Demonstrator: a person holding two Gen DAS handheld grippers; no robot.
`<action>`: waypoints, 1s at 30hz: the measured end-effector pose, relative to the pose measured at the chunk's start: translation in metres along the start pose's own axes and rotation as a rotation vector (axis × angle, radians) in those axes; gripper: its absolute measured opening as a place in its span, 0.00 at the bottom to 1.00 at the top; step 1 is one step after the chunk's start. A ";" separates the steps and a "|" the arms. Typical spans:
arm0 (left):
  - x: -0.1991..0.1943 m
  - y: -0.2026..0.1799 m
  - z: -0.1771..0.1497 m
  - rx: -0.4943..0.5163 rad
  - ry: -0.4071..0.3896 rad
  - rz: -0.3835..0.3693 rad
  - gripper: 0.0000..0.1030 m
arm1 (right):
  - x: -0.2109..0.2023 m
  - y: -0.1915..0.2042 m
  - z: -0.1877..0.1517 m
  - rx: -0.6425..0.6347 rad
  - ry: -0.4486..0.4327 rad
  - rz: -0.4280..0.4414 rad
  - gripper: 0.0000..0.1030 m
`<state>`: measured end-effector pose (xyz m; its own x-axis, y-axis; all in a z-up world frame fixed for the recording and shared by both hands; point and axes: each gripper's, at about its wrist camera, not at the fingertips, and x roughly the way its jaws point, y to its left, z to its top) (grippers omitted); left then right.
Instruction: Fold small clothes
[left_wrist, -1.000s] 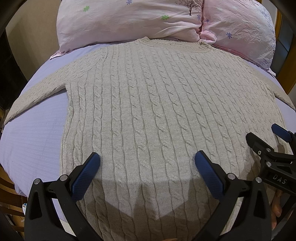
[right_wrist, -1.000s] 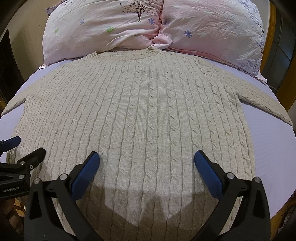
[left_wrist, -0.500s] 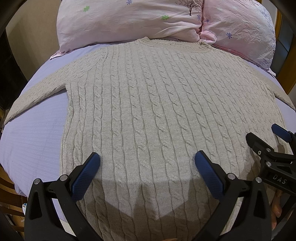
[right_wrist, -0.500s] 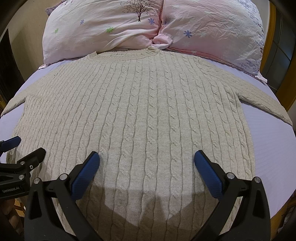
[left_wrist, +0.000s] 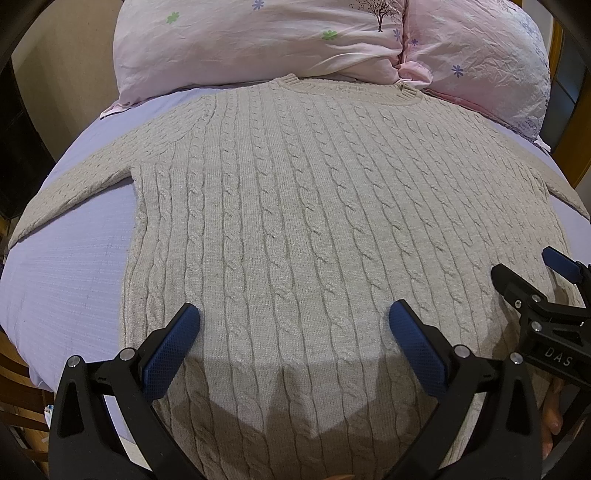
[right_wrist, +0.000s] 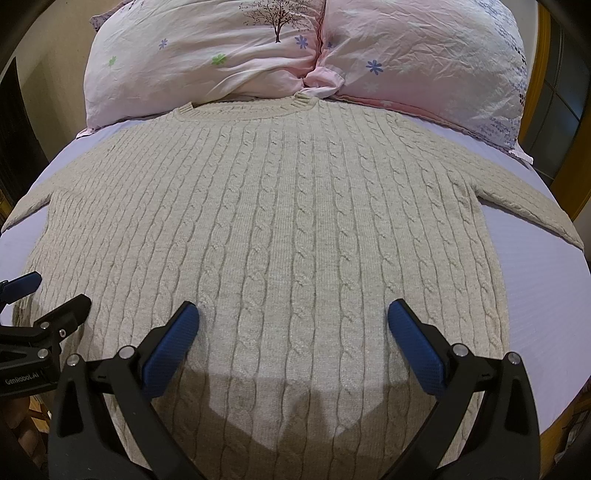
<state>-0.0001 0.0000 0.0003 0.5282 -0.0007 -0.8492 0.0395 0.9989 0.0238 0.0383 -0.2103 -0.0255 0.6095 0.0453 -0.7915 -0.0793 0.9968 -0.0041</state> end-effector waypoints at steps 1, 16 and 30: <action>0.000 0.000 0.000 0.000 0.000 0.000 0.99 | 0.000 -0.001 -0.001 0.000 0.000 0.000 0.98; 0.000 0.000 0.000 0.000 -0.001 0.000 0.99 | -0.001 0.001 0.003 -0.002 0.003 -0.001 0.98; 0.001 -0.001 0.004 -0.001 0.007 0.001 0.99 | -0.003 -0.002 0.003 -0.060 -0.011 0.043 0.98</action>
<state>0.0034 -0.0016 0.0015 0.5218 0.0011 -0.8530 0.0375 0.9990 0.0243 0.0393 -0.2123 -0.0216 0.6128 0.0893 -0.7852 -0.1525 0.9883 -0.0066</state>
